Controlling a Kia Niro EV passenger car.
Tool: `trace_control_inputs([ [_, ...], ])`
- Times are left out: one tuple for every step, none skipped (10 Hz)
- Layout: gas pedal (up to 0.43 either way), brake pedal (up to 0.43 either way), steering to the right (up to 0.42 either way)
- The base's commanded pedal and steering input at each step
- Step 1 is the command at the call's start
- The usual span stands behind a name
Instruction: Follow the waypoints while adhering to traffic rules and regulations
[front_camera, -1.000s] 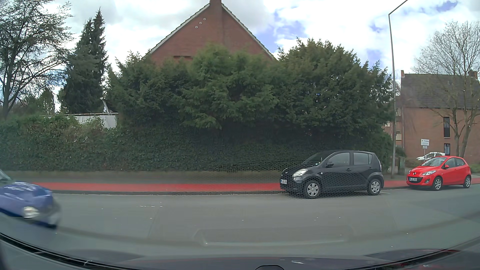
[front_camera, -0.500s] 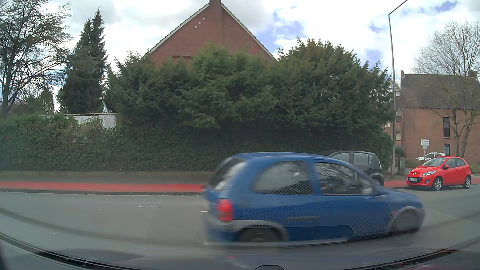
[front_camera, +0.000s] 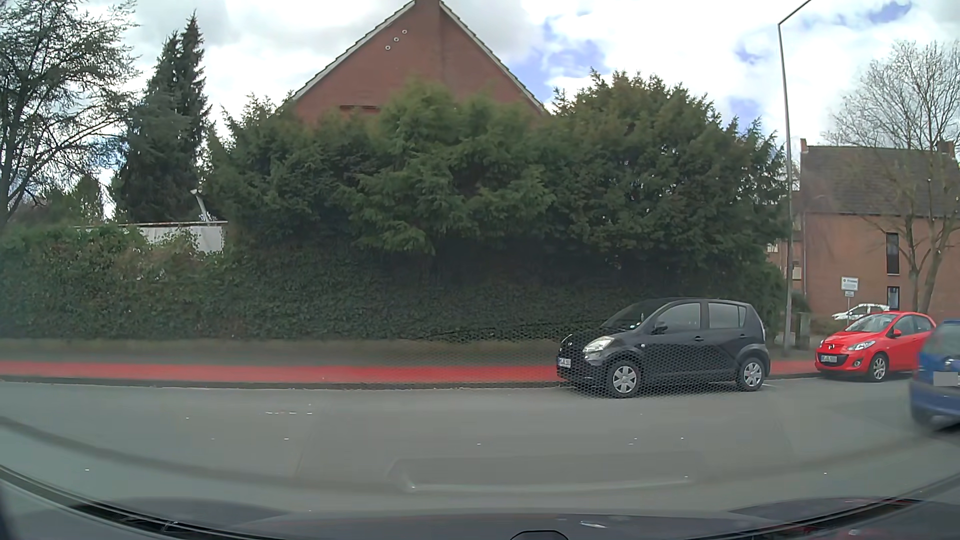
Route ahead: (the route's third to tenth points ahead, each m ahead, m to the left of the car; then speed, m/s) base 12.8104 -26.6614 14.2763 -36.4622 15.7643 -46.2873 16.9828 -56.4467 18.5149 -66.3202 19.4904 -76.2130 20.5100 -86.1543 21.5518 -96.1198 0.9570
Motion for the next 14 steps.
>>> trace_control_inputs([
  [0.138, 0.0, 0.215],
  [0.138, 0.0, 0.276],
  [0.138, 0.0, 0.338],
  [0.157, 0.0, 0.404],
  [0.189, 0.0, 0.465],
  [0.197, 0.0, 0.505],
  [0.209, 0.0, 0.549],
  [0.22, 0.0, 0.584],
  [0.24, 0.0, 0.607],
  [0.268, 0.0, 0.621],
  [0.268, 0.0, 0.635],
  [0.268, 0.0, 0.636],
  [0.268, 0.0, 0.636],
  [0.268, 0.0, 0.636],
])
